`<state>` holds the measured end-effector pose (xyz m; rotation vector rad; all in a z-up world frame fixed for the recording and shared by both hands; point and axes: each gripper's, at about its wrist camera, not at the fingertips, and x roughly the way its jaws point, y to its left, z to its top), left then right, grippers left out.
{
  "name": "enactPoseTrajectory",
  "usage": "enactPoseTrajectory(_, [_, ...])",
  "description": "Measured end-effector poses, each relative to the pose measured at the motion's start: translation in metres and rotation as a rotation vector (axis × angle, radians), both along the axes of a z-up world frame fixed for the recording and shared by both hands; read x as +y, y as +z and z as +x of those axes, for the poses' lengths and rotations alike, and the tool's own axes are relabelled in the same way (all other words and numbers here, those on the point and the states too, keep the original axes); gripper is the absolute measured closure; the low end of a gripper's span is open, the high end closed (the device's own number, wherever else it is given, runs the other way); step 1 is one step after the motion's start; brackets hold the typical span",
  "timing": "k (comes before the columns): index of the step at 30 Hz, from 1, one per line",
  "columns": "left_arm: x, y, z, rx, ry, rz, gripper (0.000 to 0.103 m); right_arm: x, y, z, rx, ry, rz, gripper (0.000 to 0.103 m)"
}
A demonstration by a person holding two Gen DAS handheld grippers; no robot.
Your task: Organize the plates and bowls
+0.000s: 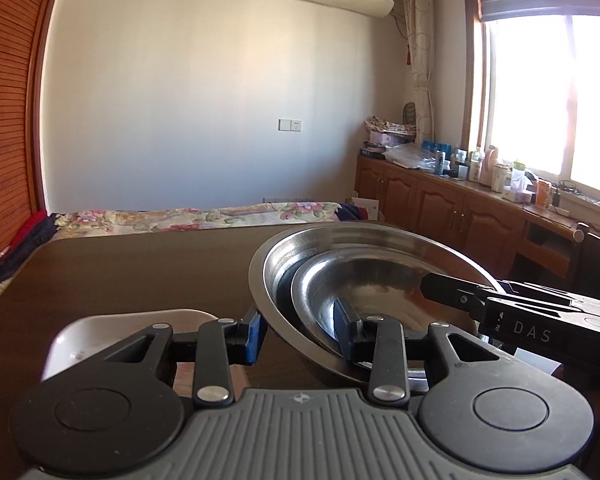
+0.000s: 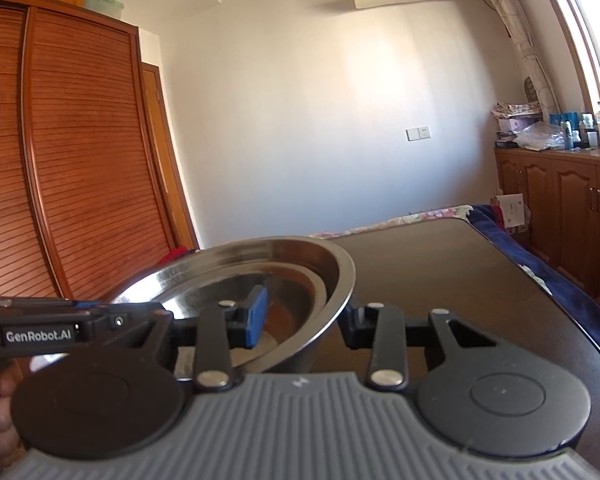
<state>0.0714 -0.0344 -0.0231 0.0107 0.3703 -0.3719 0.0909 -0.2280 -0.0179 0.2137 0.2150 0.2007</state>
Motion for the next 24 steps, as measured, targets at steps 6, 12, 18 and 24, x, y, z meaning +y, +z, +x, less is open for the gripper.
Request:
enactPoseTrajectory(6, [0.025,0.006,0.001,0.007,0.037,-0.008,0.064,0.014,0.003,0.005,0.002,0.041,-0.011,0.063])
enactPoseTrajectory(12, [0.05,0.011,0.002,-0.003,0.087,-0.011,0.064,0.035,0.008,0.011,0.001,0.09,-0.029,0.063])
enactPoseTrajectory(18, [0.072,0.007,0.007,0.007,0.141,0.005,0.064,0.057,0.011,0.019,0.006,0.148,-0.051,0.063])
enactPoseTrajectory(24, [0.093,0.001,0.005,0.016,0.18,0.028,0.064,0.077,0.007,0.023,0.02,0.197,-0.063,0.063])
